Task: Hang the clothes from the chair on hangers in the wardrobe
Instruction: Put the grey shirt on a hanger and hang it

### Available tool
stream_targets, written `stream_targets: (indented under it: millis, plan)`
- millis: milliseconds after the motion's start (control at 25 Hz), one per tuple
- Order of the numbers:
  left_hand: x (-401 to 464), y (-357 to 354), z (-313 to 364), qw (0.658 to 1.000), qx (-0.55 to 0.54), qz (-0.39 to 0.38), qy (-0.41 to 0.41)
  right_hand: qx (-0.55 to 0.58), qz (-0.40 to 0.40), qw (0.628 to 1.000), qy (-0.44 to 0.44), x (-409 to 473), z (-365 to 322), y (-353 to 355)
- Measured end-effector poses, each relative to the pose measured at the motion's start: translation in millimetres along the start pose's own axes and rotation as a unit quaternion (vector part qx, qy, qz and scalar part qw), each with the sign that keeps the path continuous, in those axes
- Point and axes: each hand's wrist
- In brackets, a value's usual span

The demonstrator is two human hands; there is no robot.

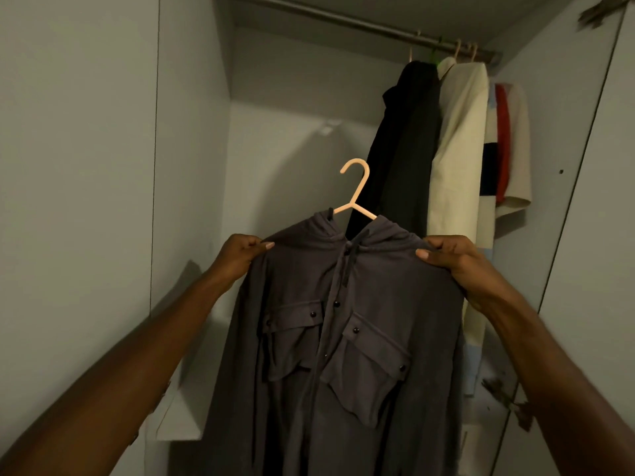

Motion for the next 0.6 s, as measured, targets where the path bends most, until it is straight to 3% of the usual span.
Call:
stream_targets:
  millis: [200, 280, 400, 600]
  plan:
    - [41, -30, 35, 0.991, -0.083, 0.102, -0.007, -0.026, 0.093, 0.994, 0.042, 24, -33, 0]
    - [60, -45, 42, 0.989, -0.059, 0.132, -0.015, -0.064, 0.15, 0.984, 0.07, 43, -46, 2]
    - [103, -57, 57, 0.989, -0.003, 0.141, -0.032, -0.15, 0.182, 0.964, 0.119, 72, -59, 15]
    - [181, -80, 86, 0.991, 0.017, 0.125, -0.046, -0.193, 0.237, 0.934, 0.183, 124, -89, 45]
Point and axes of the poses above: each hand's wrist, its own x-axis towards the middle knuckle, its own y-axis out of the back of the hand, z = x × y, and after that the axes turned 6 degrees about z, right-handed
